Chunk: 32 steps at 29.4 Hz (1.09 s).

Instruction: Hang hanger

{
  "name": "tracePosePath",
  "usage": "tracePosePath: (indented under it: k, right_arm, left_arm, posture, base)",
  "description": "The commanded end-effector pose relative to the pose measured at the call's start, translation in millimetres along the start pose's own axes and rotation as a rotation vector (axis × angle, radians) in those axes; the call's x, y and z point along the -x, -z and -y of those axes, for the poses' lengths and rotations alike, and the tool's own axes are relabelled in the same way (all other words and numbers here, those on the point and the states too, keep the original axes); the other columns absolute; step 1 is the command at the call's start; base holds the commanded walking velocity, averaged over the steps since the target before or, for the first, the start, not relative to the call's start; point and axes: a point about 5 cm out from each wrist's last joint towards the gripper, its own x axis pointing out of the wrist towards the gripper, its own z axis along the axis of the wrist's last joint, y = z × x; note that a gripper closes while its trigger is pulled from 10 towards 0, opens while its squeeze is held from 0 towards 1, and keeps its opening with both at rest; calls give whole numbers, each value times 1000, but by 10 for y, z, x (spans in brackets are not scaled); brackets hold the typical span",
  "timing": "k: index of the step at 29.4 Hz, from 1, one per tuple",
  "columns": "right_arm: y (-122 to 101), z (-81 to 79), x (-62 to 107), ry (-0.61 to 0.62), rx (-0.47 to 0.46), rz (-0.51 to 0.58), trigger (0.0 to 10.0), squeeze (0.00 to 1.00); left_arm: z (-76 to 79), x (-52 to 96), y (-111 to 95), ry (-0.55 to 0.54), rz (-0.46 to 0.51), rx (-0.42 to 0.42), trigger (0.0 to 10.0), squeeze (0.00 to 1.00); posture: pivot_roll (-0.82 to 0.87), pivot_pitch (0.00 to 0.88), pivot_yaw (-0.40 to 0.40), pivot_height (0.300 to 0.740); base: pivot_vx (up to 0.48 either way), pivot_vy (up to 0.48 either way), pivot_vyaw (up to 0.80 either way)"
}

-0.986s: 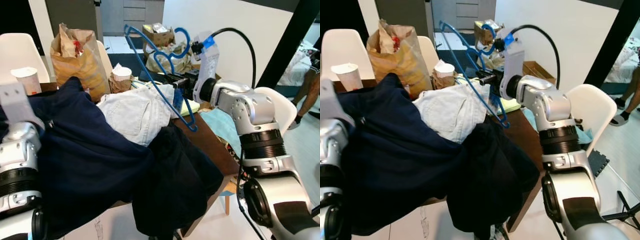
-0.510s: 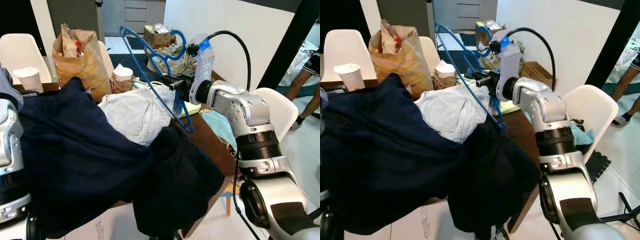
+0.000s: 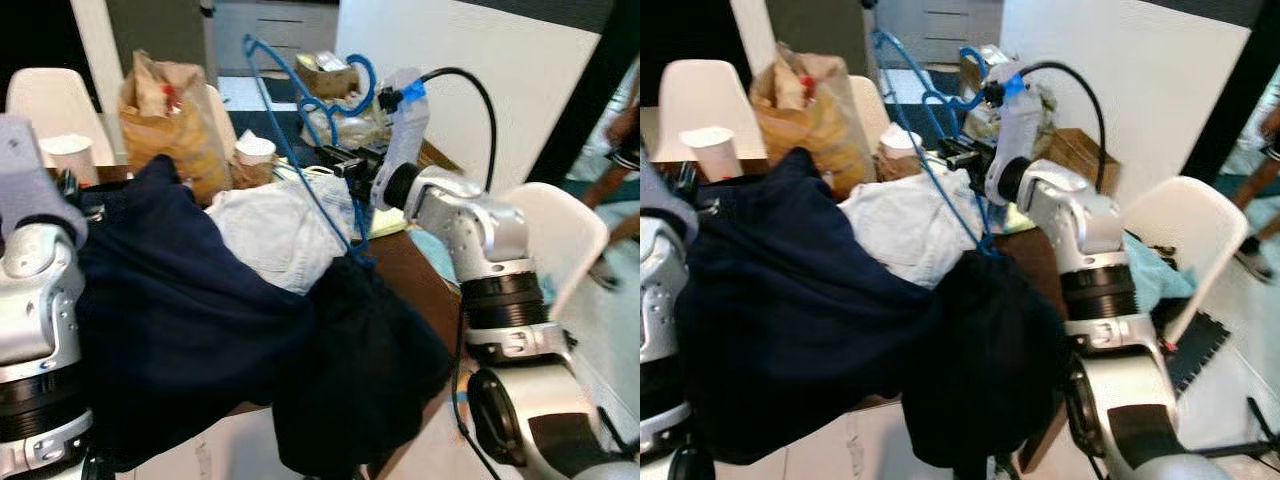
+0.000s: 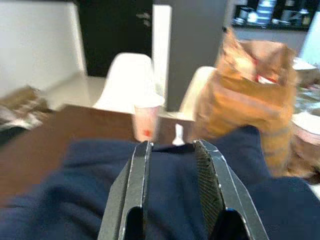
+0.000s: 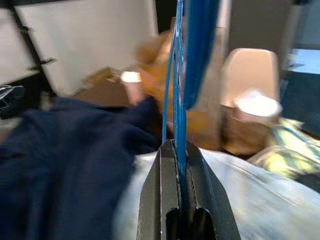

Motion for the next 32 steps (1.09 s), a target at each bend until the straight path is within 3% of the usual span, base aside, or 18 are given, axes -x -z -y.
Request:
tracePosePath:
  k: [1,10,25,32]
  right_arm:
    - [-73,-23,6,-4,-19,70,10000,0]
    - [-108,-128,-53,-23,-87,160,10000,0]
    - [-114,-14,-58,98,-109,171,10000,0]
    - [-116,6,-33,108,-115,180,10000,0]
  left_arm:
    - [15,50,-74,10,31,-54,10000,0]
    - [224,228,-214,130,90,-74,10000,0]
    - [192,237,-277,129,98,-94,10000,0]
    - [247,260,-258,119,69,-85,10000,0]
  posture:
    - [34,0,-72,740]
    - [58,0,-75,740]
    - [55,0,-70,740]
    - [49,0,-60,740]
  base:
    - [0,0,769]
    - [107,0,682]
    - [480,0,0]
    - [0,0,0]
